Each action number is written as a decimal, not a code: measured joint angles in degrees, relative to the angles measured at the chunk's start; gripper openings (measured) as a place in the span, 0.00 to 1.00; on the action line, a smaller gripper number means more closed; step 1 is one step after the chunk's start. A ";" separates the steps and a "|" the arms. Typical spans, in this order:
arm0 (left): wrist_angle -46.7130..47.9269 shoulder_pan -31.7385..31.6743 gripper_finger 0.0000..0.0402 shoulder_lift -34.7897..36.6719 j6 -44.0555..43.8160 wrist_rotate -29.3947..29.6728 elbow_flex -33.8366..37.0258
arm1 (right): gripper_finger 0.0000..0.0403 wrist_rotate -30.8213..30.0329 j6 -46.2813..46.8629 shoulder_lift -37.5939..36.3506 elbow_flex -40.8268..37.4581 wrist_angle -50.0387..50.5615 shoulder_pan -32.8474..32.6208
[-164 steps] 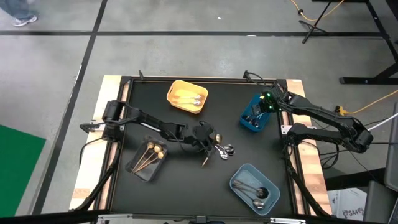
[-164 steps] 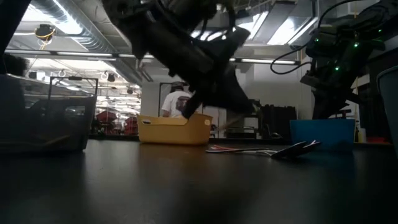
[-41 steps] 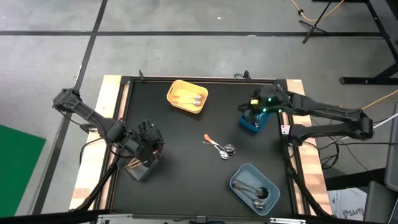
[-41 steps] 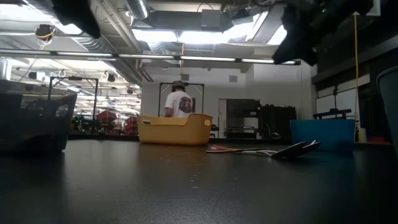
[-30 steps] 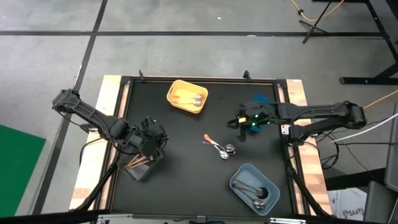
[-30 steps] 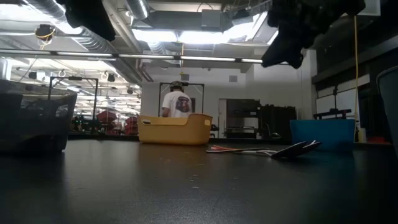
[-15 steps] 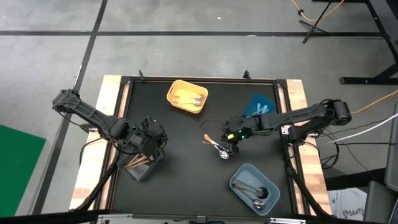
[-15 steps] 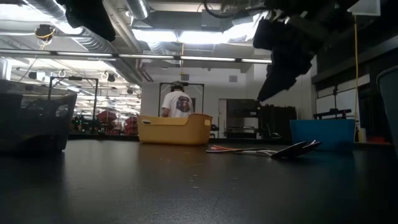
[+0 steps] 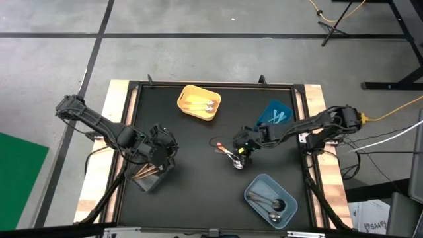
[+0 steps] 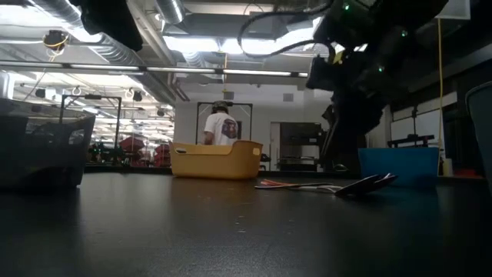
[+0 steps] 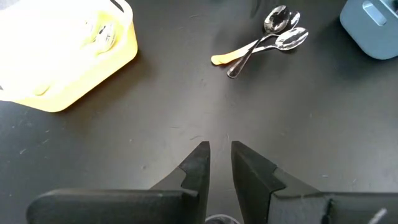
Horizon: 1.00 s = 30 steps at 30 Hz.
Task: Sort silverware by color (type)
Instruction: Put the black spoon into the light blue bin
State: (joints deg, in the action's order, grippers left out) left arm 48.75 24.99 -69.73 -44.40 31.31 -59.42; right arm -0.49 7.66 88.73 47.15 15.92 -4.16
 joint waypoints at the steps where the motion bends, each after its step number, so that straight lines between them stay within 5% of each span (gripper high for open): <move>1: 0.00 0.00 0.15 0.00 0.00 0.00 0.00 | 0.16 0.00 -0.58 0.56 0.00 -0.02 0.00; 30: 0.00 0.00 0.15 0.00 0.00 0.10 0.00 | 0.16 4.17 -3.64 4.17 0.00 -6.80 0.00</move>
State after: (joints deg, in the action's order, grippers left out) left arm 48.75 24.99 -69.73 -44.40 31.41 -59.42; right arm 3.68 4.01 92.90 47.16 9.13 -4.16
